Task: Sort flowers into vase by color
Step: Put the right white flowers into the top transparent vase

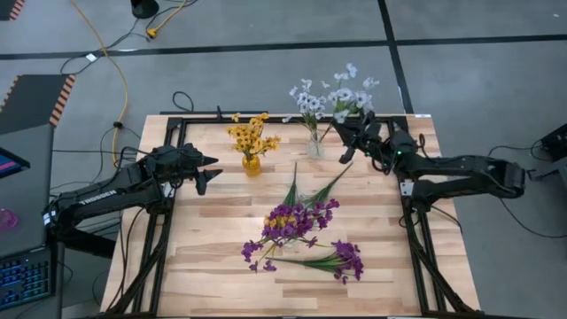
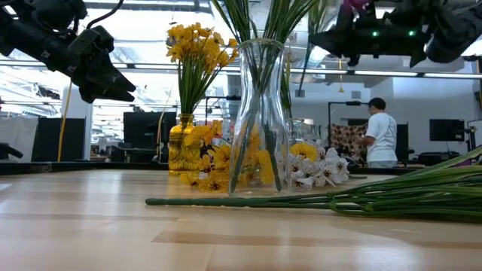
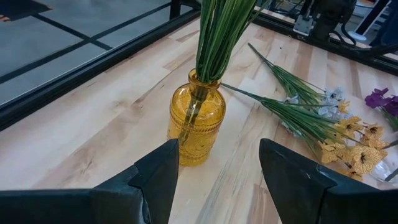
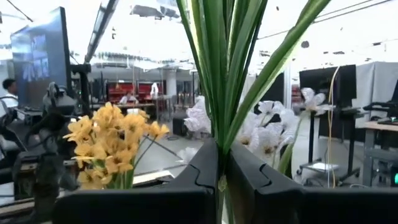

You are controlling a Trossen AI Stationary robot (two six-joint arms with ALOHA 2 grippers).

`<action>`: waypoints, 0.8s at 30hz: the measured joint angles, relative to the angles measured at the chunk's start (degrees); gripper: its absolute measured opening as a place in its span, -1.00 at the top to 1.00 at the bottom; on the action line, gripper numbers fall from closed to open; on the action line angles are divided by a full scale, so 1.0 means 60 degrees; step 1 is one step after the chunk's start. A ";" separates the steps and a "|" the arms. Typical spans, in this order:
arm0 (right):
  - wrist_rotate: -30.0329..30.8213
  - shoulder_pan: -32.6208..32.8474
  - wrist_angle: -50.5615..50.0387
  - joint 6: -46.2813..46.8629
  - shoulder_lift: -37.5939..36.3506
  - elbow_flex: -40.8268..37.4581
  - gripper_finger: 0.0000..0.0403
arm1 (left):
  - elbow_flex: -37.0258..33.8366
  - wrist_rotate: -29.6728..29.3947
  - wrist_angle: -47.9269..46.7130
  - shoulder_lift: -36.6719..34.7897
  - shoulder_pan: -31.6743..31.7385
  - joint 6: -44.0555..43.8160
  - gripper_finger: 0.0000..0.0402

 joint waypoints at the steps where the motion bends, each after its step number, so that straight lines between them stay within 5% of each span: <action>1: -0.0018 -0.0054 0.0159 -0.0012 0.0071 -0.0061 0.78 | 0.0000 -0.0003 0.0000 0.0000 0.0003 -0.0004 -0.05; 24: -0.0006 -0.0166 0.2817 -0.1219 0.2986 -0.0152 0.78 | 0.0000 -0.0021 0.0636 -0.0004 0.0003 -0.0153 -0.05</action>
